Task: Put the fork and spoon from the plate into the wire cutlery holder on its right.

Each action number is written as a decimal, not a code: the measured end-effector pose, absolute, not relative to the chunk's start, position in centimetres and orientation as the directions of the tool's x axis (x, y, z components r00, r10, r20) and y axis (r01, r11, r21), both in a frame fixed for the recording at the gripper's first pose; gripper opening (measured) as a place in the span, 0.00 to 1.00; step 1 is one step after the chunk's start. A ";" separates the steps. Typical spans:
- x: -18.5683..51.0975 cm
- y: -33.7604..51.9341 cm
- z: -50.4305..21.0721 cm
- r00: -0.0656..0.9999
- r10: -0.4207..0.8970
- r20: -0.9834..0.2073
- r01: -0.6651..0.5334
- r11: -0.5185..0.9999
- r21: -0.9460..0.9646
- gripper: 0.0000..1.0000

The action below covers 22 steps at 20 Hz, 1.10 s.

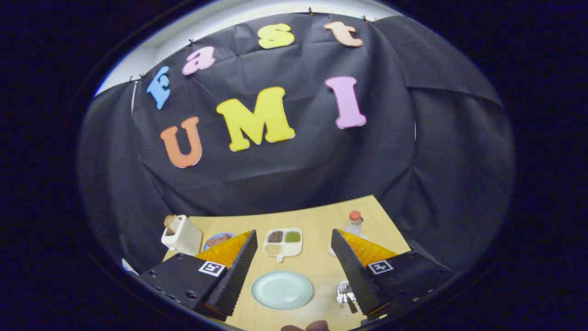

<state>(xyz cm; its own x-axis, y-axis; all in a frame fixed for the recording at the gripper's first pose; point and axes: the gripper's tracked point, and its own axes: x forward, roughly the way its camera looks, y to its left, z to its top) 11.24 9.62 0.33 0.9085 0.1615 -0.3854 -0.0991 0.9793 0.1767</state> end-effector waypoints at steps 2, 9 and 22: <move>11.2 9.6 2.3 0.947 0.150 -0.284 -0.113 0.983 0.142 0.97; 8.1 10.4 4.3 0.987 0.129 -0.094 -0.122 0.990 0.073 0.96; 4.3 9.6 5.7 0.992 0.120 -0.041 -0.118 0.991 0.057 0.96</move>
